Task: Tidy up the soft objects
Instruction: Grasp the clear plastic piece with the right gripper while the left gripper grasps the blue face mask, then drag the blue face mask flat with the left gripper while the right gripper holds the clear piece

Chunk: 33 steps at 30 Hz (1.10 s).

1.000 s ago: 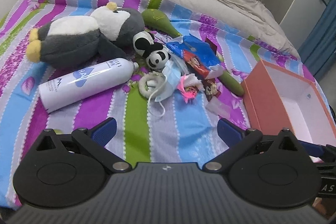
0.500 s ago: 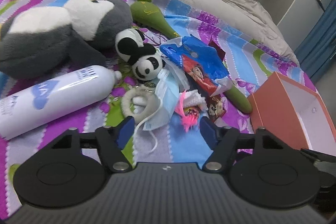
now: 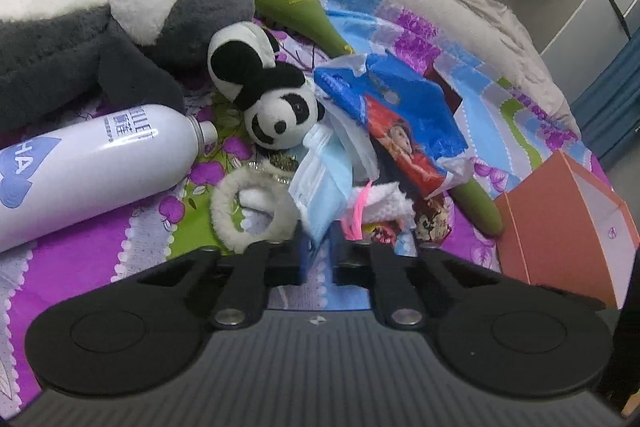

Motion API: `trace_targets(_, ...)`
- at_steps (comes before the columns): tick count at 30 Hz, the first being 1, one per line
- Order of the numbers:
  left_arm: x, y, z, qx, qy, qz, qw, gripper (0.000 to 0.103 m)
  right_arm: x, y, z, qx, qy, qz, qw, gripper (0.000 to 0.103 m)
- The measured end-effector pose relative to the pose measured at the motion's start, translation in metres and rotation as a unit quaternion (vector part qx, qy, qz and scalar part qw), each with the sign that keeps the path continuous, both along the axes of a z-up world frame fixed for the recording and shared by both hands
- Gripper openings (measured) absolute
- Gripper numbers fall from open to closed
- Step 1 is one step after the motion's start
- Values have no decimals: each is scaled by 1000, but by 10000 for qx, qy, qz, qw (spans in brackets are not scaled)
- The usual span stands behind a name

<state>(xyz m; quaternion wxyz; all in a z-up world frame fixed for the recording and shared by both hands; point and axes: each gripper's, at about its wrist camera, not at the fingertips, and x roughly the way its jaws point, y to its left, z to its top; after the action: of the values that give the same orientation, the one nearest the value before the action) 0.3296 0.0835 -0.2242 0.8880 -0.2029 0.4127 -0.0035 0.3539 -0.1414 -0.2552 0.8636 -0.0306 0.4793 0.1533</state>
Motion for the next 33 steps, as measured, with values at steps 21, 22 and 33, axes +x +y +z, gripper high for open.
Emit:
trace_targets(21,-108,-8,70,-4,-387,-50,9992,4,-90,6,59,-47,-212,266,9994,19)
trace_targets(22,-118,-9,72,-7,-384,-53,9992,4,-98,5,61,-51,-230,287,9993,19)
trace_targets(33,-208,-13,71,-62,-132,-46,9999,4,-156,-8,67,-153,-298,107,9994,19)
